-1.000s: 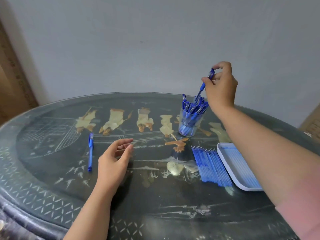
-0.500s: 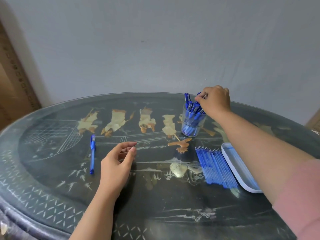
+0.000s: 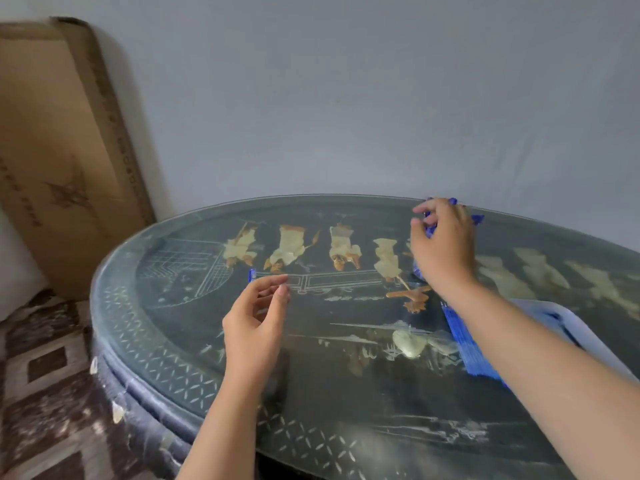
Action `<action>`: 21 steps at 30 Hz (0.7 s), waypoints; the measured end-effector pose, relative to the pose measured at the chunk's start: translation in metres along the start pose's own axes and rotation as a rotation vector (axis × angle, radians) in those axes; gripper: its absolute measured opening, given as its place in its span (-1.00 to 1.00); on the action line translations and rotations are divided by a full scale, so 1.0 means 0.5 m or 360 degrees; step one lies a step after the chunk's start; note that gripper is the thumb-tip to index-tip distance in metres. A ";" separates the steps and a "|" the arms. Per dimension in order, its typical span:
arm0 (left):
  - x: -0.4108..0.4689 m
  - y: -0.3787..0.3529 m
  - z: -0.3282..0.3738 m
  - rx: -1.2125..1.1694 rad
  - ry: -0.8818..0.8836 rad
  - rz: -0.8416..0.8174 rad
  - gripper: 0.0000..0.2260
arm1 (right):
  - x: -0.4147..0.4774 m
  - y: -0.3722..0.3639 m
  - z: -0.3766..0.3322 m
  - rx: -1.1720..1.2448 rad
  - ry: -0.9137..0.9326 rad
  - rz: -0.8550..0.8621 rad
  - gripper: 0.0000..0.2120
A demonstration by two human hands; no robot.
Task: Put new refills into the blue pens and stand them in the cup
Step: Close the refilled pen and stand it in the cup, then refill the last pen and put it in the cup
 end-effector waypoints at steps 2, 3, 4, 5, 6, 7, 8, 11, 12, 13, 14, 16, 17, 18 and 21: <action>0.011 0.070 -0.002 0.0002 0.0008 0.0192 -0.84 | -0.064 -0.055 -0.057 0.0100 0.0014 -0.0159 -0.89; 0.015 0.105 -0.009 0.0005 0.0025 0.0290 -0.83 | -0.099 -0.086 -0.084 0.0148 0.0016 -0.0251 -0.91; 0.017 0.135 -0.016 0.0009 0.0047 0.0372 -0.82 | -0.133 -0.118 -0.109 0.0186 0.0010 -0.0345 -0.94; 0.018 0.156 -0.024 0.0001 0.0081 0.0434 -0.81 | -0.167 -0.148 -0.132 0.0218 0.0001 -0.0434 -0.95; 0.019 0.170 -0.033 -0.0029 0.0125 0.0485 -0.80 | -0.196 -0.178 -0.154 0.0249 -0.0007 -0.0516 -0.94; 0.021 0.177 -0.040 -0.0071 0.0169 0.0522 -0.80 | -0.219 -0.207 -0.174 0.0278 -0.0021 -0.0591 -0.92; 0.024 0.180 -0.044 -0.0103 0.0203 0.0547 -0.80 | -0.236 -0.232 -0.192 0.0305 -0.0042 -0.0654 -0.90; 0.029 0.180 -0.047 -0.0105 0.0240 0.0552 -0.79 | -0.260 -0.284 -0.243 0.0327 -0.0073 -0.0755 -0.88; 0.031 0.182 -0.048 -0.0101 0.0248 0.0548 -0.78 | -0.262 -0.297 -0.255 0.0308 -0.0078 -0.0769 -0.86; 0.033 0.185 -0.051 -0.0101 0.0252 0.0543 -0.78 | -0.264 -0.308 -0.264 0.0273 -0.0085 -0.0778 -0.83; 0.034 0.187 -0.054 -0.0103 0.0257 0.0538 -0.78 | -0.267 -0.318 -0.270 0.0227 -0.0098 -0.0797 -0.79; 0.037 0.189 -0.056 -0.0097 0.0256 0.0526 -0.78 | -0.271 -0.334 -0.276 0.0090 -0.0097 -0.0840 -0.72; 0.039 0.189 -0.056 -0.0096 0.0250 0.0521 -0.78 | -0.273 -0.340 -0.275 0.0006 -0.0079 -0.0852 -0.70; 0.040 0.189 -0.057 -0.0095 0.0247 0.0520 -0.78 | -0.275 -0.346 -0.274 -0.0057 -0.0055 -0.0855 -0.69; 0.042 0.190 -0.059 -0.0082 0.0260 0.0514 -0.78 | -0.280 -0.357 -0.274 -0.0161 -0.0027 -0.0840 -0.72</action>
Point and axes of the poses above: each hand's wrist, its own x-axis towards the middle knuckle, its own y-axis out of the back of the hand, z = x × y, the point moved 7 cm from there along x, towards the middle knuckle, and after that the axes turned 12 degrees about y, right-handed, at the moved point
